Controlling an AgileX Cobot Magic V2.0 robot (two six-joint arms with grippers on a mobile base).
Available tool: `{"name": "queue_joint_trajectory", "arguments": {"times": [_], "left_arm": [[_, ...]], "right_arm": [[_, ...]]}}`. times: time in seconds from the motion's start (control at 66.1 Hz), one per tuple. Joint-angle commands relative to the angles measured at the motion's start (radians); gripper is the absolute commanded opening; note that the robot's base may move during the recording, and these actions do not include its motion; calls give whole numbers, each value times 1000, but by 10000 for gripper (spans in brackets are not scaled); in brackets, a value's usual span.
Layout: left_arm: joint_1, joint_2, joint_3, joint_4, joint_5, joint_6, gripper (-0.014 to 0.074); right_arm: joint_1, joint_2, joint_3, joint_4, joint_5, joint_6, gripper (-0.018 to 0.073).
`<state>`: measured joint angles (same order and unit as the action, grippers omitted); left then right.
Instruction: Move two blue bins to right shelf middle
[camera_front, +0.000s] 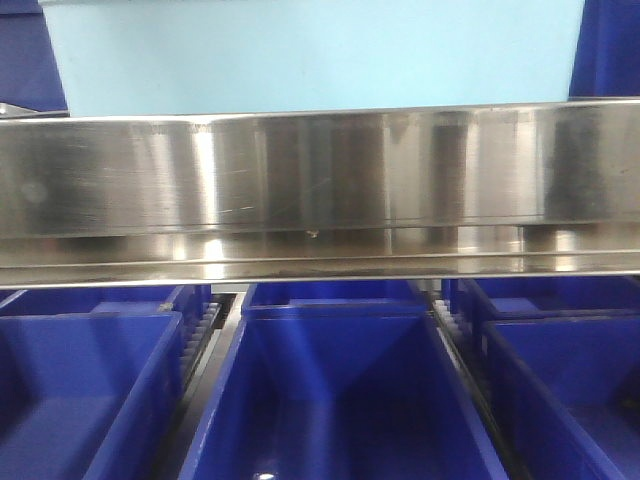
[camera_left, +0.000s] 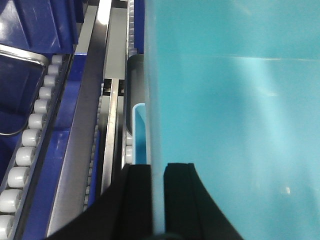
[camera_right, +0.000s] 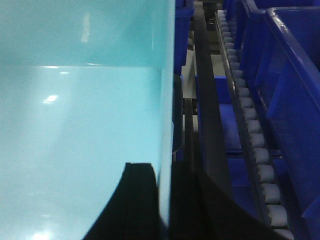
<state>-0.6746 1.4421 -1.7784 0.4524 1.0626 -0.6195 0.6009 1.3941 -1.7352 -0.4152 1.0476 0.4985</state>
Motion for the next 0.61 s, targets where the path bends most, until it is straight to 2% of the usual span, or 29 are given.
{"name": "queue_joint_trajectory", "arguments": {"times": [0.0,0.59], "left_arm": [[-9,-9,-12,6,-41,0,-111],[-9,-9,-12,6,-67,0,-111]], "right_arm": [[0,-10,-10,-19,-46,-4,-158],[0,-10,-10,-19,-46,-4,-158]]}}
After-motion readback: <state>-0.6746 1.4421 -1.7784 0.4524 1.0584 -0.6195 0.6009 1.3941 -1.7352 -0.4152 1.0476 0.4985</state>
